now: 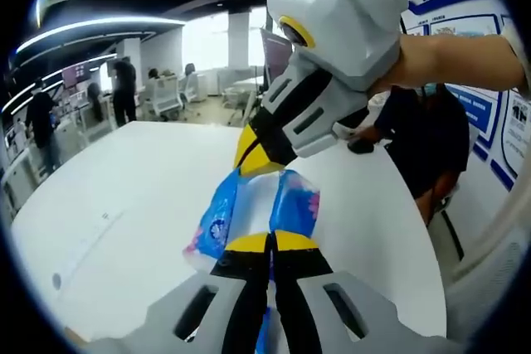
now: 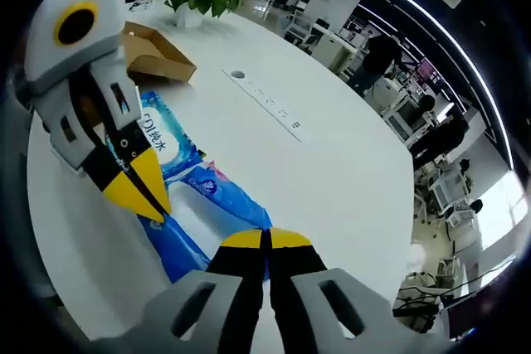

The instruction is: Operate the shoe box by opening the lid, removing the specified soft item, and placing it in the target area until the item is outside and the box remains undamaged.

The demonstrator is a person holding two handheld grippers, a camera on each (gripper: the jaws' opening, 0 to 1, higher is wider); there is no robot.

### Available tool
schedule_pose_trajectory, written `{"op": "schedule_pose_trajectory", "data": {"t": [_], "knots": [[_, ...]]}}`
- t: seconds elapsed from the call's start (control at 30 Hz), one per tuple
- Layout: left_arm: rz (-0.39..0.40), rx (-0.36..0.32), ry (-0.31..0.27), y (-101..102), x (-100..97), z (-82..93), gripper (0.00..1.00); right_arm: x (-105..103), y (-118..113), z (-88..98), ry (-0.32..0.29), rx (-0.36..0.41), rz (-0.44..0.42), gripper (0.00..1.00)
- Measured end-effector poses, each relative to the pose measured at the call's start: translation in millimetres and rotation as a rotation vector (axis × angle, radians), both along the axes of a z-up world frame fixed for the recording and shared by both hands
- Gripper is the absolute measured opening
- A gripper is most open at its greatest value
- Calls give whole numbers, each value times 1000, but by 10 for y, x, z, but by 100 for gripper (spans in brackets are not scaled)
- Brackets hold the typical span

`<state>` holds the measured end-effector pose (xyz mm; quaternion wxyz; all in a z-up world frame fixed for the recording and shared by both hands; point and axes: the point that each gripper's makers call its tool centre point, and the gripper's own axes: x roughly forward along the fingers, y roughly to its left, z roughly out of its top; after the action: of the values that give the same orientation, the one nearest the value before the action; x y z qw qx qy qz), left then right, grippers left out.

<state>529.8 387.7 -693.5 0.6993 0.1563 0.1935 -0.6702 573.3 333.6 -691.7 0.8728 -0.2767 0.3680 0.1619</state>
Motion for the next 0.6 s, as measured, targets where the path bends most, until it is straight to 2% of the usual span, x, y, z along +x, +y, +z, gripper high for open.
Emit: {"op": "schedule_pose_trajectory", "data": {"t": [0.3, 0.6], "knots": [[16, -3, 20, -61, 86, -118, 0, 113, -91, -213, 12, -8, -11, 0], [34, -34, 65, -172, 97, -177, 0, 162, -209, -363, 24, -3, -36, 0]]}}
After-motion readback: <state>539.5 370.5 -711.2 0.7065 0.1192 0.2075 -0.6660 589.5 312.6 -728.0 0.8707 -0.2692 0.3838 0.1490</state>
